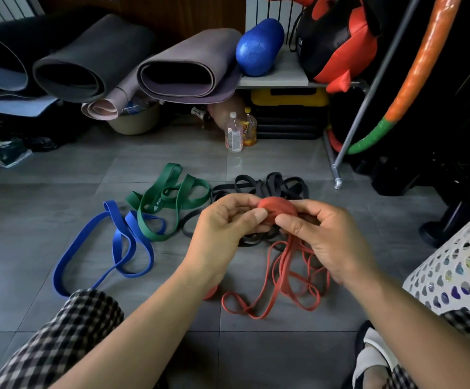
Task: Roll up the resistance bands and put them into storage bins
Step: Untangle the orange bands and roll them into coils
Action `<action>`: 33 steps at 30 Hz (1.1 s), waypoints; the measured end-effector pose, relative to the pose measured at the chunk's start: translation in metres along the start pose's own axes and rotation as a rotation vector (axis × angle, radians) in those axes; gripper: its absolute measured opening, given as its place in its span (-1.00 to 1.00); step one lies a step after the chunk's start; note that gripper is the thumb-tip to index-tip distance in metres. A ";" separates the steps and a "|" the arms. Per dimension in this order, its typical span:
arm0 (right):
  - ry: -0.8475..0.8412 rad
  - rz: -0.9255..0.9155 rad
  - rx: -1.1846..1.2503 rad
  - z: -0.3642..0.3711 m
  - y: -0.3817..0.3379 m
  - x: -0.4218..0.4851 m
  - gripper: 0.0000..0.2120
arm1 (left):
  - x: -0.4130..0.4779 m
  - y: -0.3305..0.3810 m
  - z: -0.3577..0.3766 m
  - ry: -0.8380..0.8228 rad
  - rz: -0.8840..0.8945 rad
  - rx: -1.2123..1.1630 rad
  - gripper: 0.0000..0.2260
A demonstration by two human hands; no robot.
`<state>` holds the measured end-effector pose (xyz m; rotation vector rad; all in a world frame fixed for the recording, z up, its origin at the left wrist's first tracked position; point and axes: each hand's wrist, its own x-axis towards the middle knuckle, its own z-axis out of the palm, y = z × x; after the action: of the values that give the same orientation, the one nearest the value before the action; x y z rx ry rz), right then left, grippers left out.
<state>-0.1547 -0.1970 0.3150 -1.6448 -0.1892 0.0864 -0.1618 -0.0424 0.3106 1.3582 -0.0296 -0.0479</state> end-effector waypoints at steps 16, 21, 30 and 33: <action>0.059 -0.229 -0.557 -0.008 0.014 0.011 -0.88 | 0.007 -0.013 -0.001 0.014 0.004 0.159 -0.77; -0.069 -0.353 -0.844 -0.007 0.016 0.007 -0.82 | 0.013 -0.008 -0.010 -0.120 0.314 0.803 -0.80; 0.017 -0.106 -0.154 -0.002 0.006 0.005 -0.79 | 0.005 -0.003 0.001 0.009 0.043 0.037 -0.89; 0.031 -0.070 -0.052 0.001 0.007 0.004 -0.87 | 0.003 -0.011 0.005 0.013 -0.046 -0.235 -0.86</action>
<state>-0.1505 -0.1957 0.3079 -1.6886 -0.2266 0.0034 -0.1589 -0.0493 0.3007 1.1241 0.0175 -0.0787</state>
